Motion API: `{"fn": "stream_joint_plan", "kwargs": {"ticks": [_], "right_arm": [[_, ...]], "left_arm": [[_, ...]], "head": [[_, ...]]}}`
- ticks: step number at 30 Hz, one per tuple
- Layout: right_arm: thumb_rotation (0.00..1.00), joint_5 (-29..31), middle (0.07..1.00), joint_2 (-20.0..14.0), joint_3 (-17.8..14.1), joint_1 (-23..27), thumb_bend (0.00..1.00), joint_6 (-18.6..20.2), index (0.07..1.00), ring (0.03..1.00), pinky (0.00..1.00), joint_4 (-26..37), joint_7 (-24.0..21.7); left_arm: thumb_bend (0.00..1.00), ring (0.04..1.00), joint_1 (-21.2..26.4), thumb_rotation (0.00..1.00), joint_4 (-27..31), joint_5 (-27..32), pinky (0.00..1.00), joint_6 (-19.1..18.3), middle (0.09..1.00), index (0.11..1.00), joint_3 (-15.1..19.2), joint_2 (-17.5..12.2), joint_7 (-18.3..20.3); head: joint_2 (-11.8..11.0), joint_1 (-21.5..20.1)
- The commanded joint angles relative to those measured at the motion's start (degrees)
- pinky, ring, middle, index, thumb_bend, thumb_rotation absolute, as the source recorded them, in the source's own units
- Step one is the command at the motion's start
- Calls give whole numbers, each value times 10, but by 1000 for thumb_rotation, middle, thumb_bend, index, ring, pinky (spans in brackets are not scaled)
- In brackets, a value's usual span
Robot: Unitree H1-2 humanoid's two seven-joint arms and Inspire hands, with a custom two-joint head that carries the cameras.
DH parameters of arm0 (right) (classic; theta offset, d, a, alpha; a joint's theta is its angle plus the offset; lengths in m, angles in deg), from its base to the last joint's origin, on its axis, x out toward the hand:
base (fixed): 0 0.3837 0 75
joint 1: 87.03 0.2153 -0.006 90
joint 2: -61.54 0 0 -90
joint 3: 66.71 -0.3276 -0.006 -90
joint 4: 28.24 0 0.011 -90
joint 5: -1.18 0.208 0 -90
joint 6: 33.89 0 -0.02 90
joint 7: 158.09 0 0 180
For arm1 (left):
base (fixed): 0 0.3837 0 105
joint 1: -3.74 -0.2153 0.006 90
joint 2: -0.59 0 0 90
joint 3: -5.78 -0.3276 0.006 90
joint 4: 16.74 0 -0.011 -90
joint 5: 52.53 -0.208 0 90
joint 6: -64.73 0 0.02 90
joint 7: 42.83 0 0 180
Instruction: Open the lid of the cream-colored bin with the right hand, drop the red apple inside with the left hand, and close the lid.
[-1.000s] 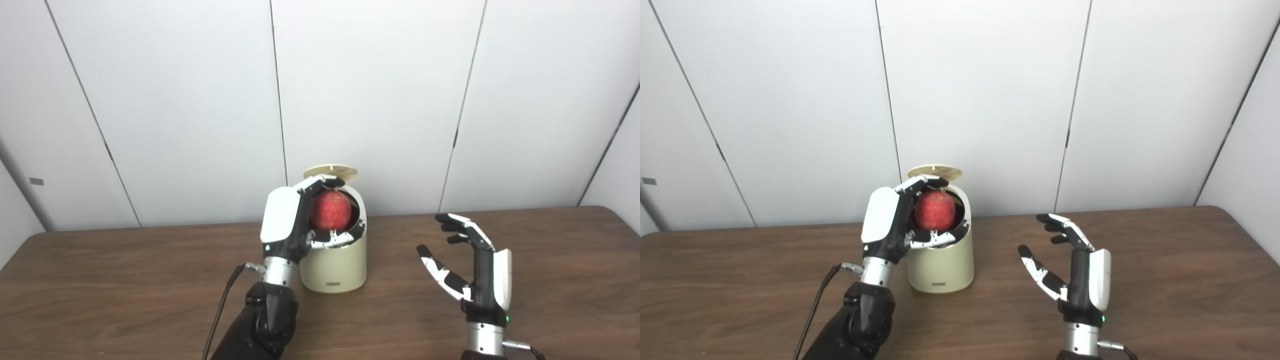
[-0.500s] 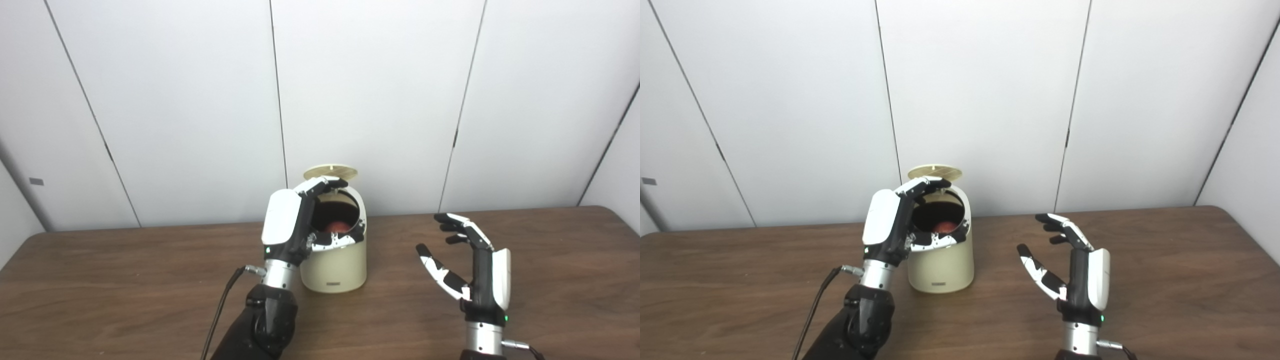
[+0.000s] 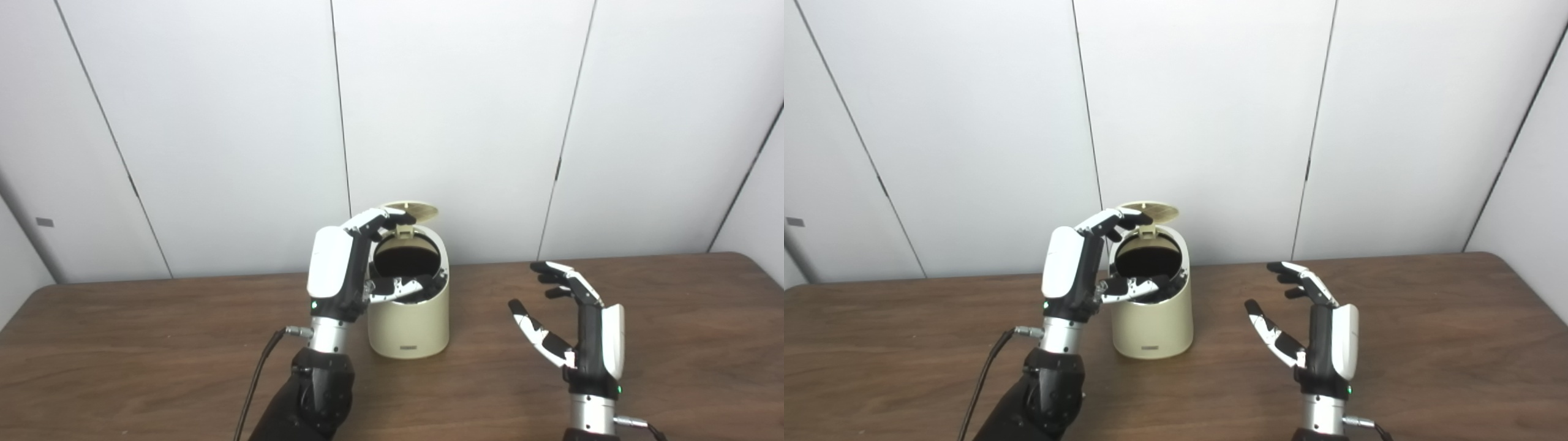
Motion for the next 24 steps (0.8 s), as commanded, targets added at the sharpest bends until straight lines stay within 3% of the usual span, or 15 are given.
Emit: {"fn": "stream_joint_plan", "kwargs": {"ticks": [1, 4, 7, 15, 17, 21, 22, 24], "right_arm": [[102, -1, 670, 12, 10, -37, 295, -16, 631, 634, 519, -33, 0], [121, -2, 669, 13, 9, -36, 293, -15, 629, 633, 520, -35, 3], [115, -1, 669, 12, 9, -35, 291, -16, 634, 634, 518, -36, 2], [108, 1, 675, 4, 8, -28, 286, -14, 640, 640, 518, -37, -3], [154, -6, 693, -8, 9, -22, 294, -14, 667, 659, 538, -35, -8], [437, -11, 814, -43, 16, -8, 381, -27, 801, 784, 688, -22, -29], [546, -10, 838, -47, 17, -8, 416, -23, 830, 814, 728, -12, -36], [664, -16, 876, -59, 26, -14, 450, 14, 867, 849, 754, 65, -86]], "left_arm": [[577, 459, 24, 1, 24, 26, 378, 30, 509, 500, -18, -9, -49], [509, 423, 16, 0, 65, 124, 334, 31, 495, 500, -54, -25, -55], [503, 417, 5, 0, 108, 207, 323, 32, 491, 503, -64, -31, -38], [500, 420, -55, 0, 222, 297, 352, 31, 488, 520, -36, -29, 25], [500, 427, -80, 0, 247, 315, 382, 31, 491, 519, -24, -33, 48], [484, 534, -122, 76, 272, 377, 477, 31, 565, 497, 11, -39, 118], [426, 576, -129, 445, 272, 391, 519, 31, 601, 577, 22, -37, 139], [428, 625, -152, 697, 270, 424, 566, 31, 644, 641, 45, -37, 186]], "head": [[0, 0], [0, 0], [-1, 1], [-4, 3], [-5, 4], [-7, 2], [-7, 2], [-7, 1]]}}
